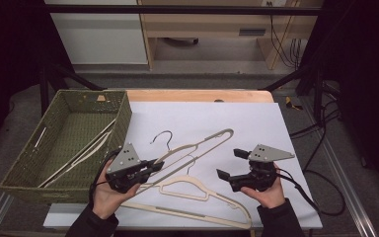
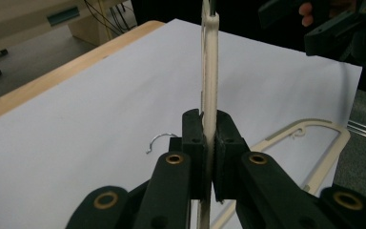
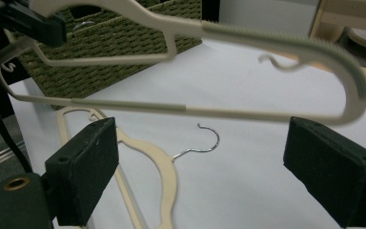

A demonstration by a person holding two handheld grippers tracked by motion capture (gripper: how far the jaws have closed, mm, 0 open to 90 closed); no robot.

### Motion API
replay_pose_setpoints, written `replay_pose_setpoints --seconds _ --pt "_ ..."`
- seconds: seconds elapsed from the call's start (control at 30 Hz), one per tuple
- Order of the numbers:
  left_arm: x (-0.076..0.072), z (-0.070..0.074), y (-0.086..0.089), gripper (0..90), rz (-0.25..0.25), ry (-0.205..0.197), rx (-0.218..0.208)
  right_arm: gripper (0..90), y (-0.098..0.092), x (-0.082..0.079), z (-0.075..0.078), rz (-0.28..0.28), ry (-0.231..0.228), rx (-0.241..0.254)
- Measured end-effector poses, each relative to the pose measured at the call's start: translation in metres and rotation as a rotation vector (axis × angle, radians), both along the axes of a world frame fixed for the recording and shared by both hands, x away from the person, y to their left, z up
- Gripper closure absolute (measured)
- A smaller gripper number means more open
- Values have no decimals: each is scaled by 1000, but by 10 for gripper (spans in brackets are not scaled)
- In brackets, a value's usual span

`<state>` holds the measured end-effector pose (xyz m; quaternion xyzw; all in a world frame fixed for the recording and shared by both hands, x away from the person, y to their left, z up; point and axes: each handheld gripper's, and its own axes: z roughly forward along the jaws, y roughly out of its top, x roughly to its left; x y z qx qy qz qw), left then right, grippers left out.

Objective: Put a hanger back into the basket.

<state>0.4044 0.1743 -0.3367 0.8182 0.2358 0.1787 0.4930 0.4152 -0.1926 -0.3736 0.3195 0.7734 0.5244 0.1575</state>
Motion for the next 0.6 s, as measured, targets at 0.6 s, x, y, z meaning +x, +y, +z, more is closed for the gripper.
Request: replay_pose_setpoints --seconds 0.6 --pt "20 63 59 853 75 -88 -12 74 -28 -6 -11 -104 17 -4"
